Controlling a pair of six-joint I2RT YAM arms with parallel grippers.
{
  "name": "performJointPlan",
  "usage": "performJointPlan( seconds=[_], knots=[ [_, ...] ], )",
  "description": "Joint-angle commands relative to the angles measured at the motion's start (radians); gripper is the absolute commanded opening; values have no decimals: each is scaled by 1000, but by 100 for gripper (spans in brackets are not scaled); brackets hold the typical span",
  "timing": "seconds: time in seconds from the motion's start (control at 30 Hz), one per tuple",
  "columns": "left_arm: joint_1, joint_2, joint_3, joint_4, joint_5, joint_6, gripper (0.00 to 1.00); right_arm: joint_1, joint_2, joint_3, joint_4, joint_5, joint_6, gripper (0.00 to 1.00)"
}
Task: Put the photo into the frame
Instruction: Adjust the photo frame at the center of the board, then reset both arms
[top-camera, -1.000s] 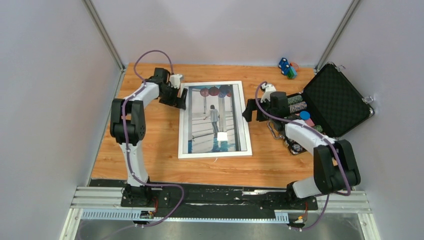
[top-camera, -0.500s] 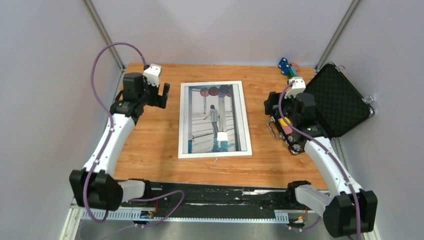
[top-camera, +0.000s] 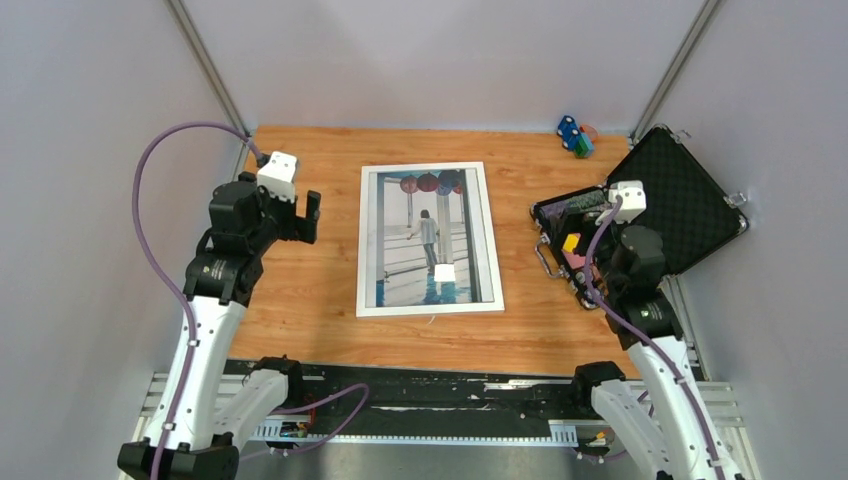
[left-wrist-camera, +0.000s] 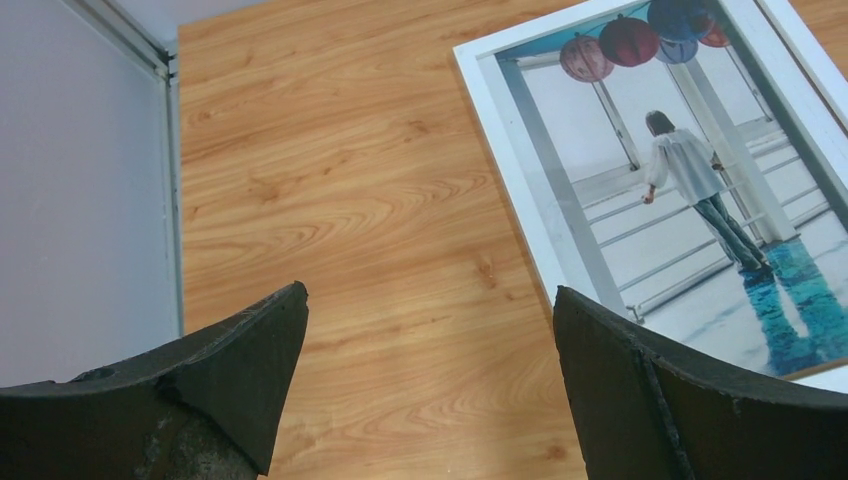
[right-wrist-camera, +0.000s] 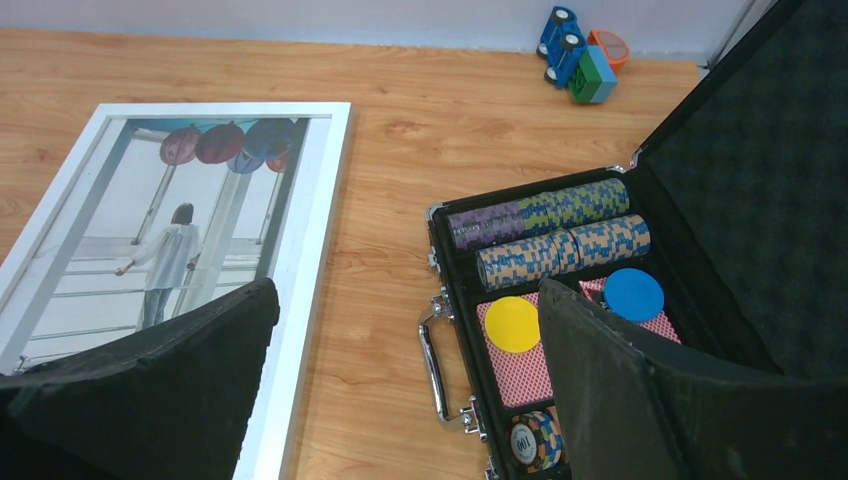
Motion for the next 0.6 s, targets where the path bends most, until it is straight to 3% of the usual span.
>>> performJointPlan(
  seconds=[0.0,0.27,0.57],
  knots=[
    [1,-26,-13,-56,28,-18,100,-3,-67,-26,-16,0,-5,100],
    [1,-74,-121,30,43,-23,100,-20,-112,-59,-13,-59,9,100],
    [1,-260,-329,255,17,-45,100,-46,-108,-84,0,-61,12,100]
  ],
)
